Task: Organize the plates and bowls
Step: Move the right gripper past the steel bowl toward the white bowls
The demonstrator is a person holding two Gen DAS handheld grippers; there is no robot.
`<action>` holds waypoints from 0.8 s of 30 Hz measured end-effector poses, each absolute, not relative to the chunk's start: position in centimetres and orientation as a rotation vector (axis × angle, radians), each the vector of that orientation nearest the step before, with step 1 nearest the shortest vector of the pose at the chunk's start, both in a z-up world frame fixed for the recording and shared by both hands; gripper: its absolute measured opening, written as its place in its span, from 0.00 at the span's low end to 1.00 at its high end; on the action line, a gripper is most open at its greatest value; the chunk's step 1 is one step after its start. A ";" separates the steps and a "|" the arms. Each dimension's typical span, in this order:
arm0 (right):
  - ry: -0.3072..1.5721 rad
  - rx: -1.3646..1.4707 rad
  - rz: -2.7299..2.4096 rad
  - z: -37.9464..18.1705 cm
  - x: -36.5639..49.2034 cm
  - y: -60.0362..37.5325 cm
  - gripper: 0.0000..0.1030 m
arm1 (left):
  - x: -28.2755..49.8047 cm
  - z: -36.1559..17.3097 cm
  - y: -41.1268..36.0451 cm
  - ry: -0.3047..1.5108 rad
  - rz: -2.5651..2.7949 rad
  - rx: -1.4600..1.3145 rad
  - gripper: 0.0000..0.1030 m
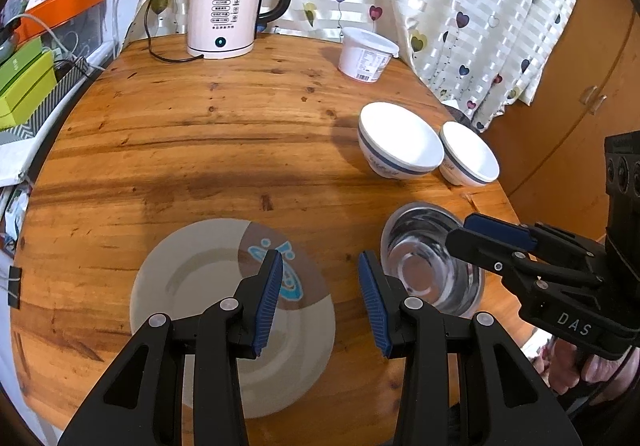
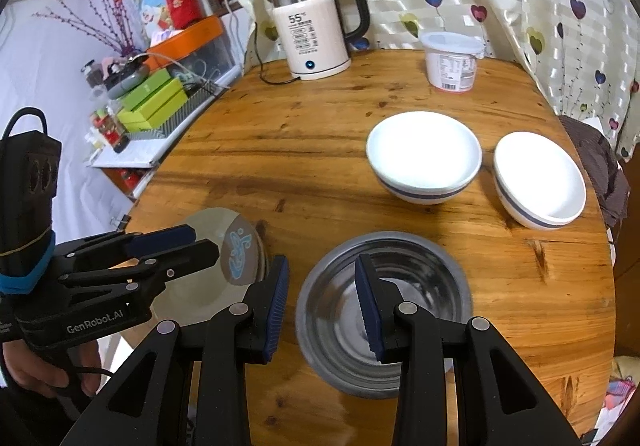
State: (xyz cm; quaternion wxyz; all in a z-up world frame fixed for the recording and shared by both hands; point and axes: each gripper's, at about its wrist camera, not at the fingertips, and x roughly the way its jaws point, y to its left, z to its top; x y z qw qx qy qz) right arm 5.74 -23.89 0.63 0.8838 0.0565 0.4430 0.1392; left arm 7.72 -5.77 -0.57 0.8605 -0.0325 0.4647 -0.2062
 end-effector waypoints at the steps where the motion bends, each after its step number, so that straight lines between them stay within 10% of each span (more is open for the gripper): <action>1: 0.921 0.120 0.286 0.6 5.8 -24.1 0.33 | 7.8 -0.5 -6.0 0.974 -0.434 -0.065 0.40; 24: 0.943 0.236 0.162 -0.2 8.4 -30.1 0.33 | 11.8 0.0 -9.9 0.999 -0.486 -0.029 0.40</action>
